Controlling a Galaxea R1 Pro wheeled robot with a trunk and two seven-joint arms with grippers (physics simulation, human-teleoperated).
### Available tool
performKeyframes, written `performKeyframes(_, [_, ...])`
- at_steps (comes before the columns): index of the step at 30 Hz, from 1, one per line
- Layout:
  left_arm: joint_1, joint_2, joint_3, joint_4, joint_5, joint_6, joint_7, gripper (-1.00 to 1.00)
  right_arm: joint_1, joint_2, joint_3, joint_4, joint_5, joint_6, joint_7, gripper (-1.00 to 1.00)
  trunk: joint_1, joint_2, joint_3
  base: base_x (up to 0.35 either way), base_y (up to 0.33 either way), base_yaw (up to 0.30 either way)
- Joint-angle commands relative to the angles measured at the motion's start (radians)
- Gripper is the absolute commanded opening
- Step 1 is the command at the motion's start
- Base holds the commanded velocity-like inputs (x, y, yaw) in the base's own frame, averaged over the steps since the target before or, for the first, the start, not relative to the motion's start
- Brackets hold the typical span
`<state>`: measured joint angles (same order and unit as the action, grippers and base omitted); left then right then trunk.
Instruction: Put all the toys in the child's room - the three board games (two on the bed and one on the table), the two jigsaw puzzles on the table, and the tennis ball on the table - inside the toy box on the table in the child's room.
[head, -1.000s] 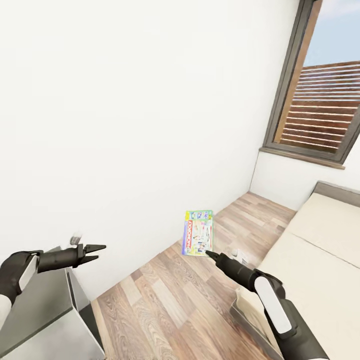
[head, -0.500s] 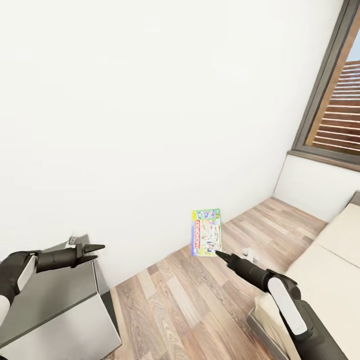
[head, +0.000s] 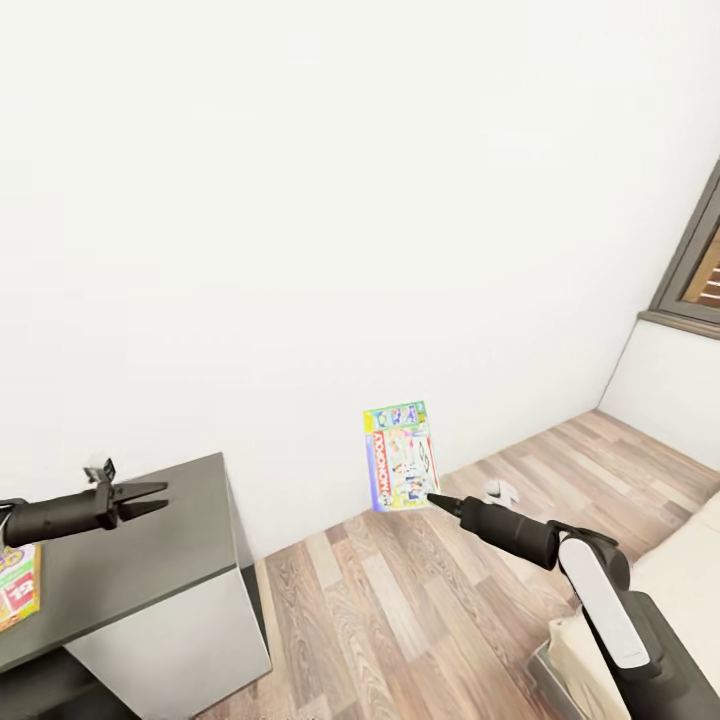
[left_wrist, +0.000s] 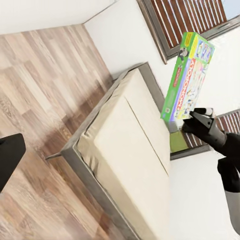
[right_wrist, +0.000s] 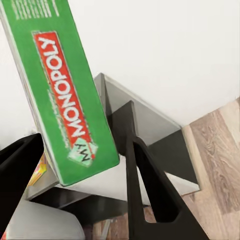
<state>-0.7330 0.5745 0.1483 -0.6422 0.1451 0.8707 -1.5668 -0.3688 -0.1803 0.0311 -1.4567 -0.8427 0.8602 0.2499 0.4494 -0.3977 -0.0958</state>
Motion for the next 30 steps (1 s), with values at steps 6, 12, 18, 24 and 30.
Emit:
performKeyframes(6, [0.0, 0.003, -0.001, 0.0, 0.0, 0.01, -0.004, 1.0, -0.001, -0.002, -0.002, -0.003, 0.001, 0.015, 0.039, -1.0, 0.001, -0.002, -0.002, 0.0, 0.0, 0.28])
performKeyframes(12, [0.0, 0.002, 0.0, 0.0, 0.003, 0.011, -0.004, 1.0, -0.001, -0.002, -0.003, -0.003, 0.003, 0.051, 0.092, -1.0, 0.001, -0.002, -0.002, 0.0, 0.0, 0.279])
performKeyframes(18, [0.0, -0.002, 0.0, 0.0, 0.004, 0.011, -0.004, 1.0, -0.001, -0.001, -0.003, -0.002, 0.005, 0.05, 0.098, -1.0, 0.001, -0.002, -0.002, 0.0, -0.003, 0.278])
performKeyframes(24, [0.001, -0.007, 0.002, 0.0, 0.003, 0.011, -0.004, 1.0, -0.001, 0.001, -0.003, -0.002, 0.009, 0.04, 0.093, -1.0, 0.001, -0.002, -0.002, 0.0, -0.204, 0.269])
performKeyframes(30, [0.001, -0.008, 0.002, 0.0, 0.004, 0.011, -0.004, 1.0, -0.001, 0.004, -0.003, -0.002, 0.011, 0.039, 0.093, -1.0, 0.001, -0.002, -0.002, 0.0, -0.285, 0.203])
